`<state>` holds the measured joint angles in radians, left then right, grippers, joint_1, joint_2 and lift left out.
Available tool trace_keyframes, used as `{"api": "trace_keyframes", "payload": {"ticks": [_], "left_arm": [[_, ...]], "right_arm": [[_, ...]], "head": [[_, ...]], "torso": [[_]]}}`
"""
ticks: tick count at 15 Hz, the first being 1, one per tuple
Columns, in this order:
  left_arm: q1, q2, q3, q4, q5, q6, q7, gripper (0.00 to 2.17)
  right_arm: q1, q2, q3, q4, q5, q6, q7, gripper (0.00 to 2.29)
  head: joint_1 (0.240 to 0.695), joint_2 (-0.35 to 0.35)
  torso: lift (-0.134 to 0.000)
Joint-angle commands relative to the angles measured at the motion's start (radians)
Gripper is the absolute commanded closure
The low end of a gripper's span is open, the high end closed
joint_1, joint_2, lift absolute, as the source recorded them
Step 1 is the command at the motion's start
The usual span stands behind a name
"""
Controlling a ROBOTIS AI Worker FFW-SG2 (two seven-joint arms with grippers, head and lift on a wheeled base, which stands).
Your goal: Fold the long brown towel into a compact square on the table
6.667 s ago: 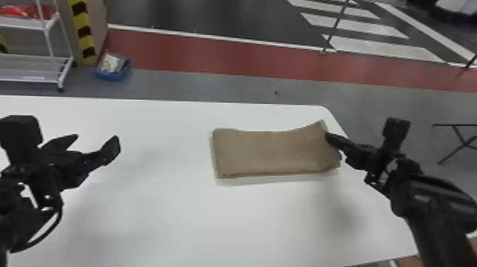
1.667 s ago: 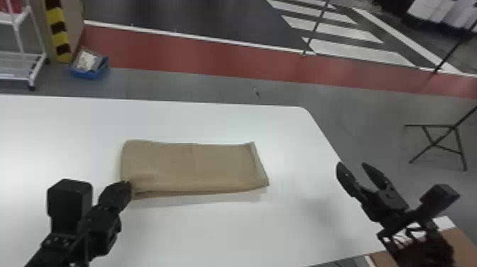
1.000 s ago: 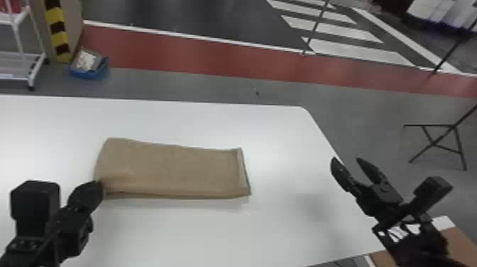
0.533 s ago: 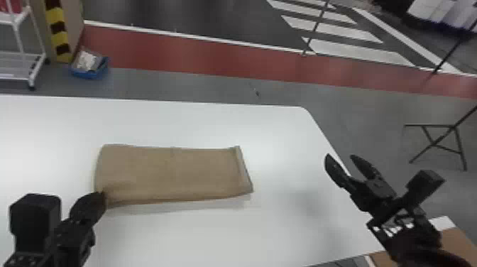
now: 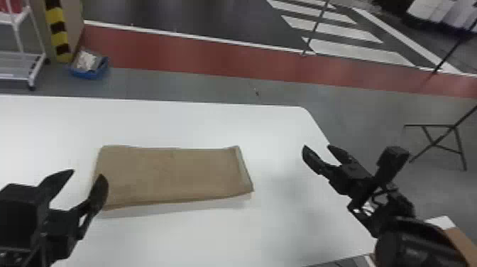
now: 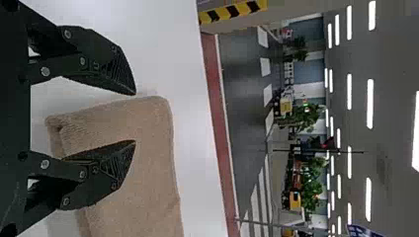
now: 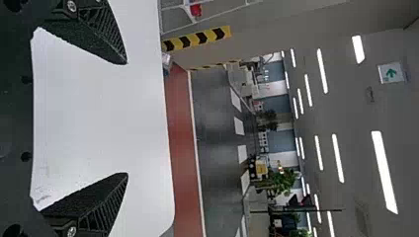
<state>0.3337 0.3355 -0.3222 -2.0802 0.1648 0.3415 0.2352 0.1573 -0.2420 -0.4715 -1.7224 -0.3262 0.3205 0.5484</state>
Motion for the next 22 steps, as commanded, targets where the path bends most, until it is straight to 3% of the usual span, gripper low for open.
{"api": "trace_keyframes", "payload": {"ticks": [1, 3, 4, 6, 10, 11, 12, 13, 14, 22], "left_arm": [[-0.053, -0.004, 0.000, 0.043, -0.013, -0.060, -0.008, 0.03], [-0.145, -0.016, -0.046, 0.146, 0.021, -0.106, -0.045, 0.23], [-0.194, -0.023, -0.074, 0.201, 0.035, -0.103, -0.106, 0.32], [-0.260, -0.046, -0.107, 0.281, 0.041, -0.078, -0.195, 0.33], [-0.318, -0.052, -0.130, 0.336, 0.044, -0.038, -0.315, 0.55], [-0.331, -0.053, -0.133, 0.353, 0.045, -0.032, -0.327, 0.75], [-0.343, -0.065, -0.133, 0.373, 0.053, -0.005, -0.335, 1.36], [-0.358, -0.076, -0.133, 0.391, 0.053, 0.020, -0.333, 1.76], [-0.378, -0.090, -0.130, 0.416, 0.055, 0.060, -0.335, 1.91], [-0.417, -0.096, -0.112, 0.486, 0.044, 0.124, -0.310, 1.92]], "right_arm": [[-0.070, -0.003, 0.047, 0.009, 0.042, 0.099, -0.001, 0.12], [-0.122, -0.005, 0.105, 0.018, 0.079, 0.194, -0.001, 0.19], [-0.140, -0.005, 0.134, 0.021, 0.085, 0.250, -0.001, 0.22], [-0.159, -0.008, 0.180, 0.021, 0.088, 0.360, 0.002, 0.22], [-0.159, -0.013, 0.189, 0.015, 0.061, 0.443, 0.056, 0.28], [-0.159, -0.016, 0.186, 0.015, 0.061, 0.452, 0.067, 0.28], [-0.157, -0.019, 0.186, 0.012, 0.061, 0.483, 0.071, 0.28], [-0.156, -0.019, 0.188, 0.012, 0.061, 0.495, 0.071, 0.28], [-0.156, -0.019, 0.188, 0.011, 0.056, 0.513, 0.071, 0.27], [-0.239, -0.028, 0.264, 0.090, 0.099, 0.547, 0.070, 0.26]], "head": [[0.695, -0.340], [0.695, -0.298], [0.695, -0.288], [0.695, -0.281], [0.695, -0.280], [0.695, -0.280], [0.695, -0.282], [0.695, -0.286], [0.695, -0.287], [0.695, -0.246]], "torso": [[-0.124], [-0.124], [-0.124], [-0.124], [-0.124], [-0.124], [-0.124], [-0.124], [-0.124], [-0.124]]}}
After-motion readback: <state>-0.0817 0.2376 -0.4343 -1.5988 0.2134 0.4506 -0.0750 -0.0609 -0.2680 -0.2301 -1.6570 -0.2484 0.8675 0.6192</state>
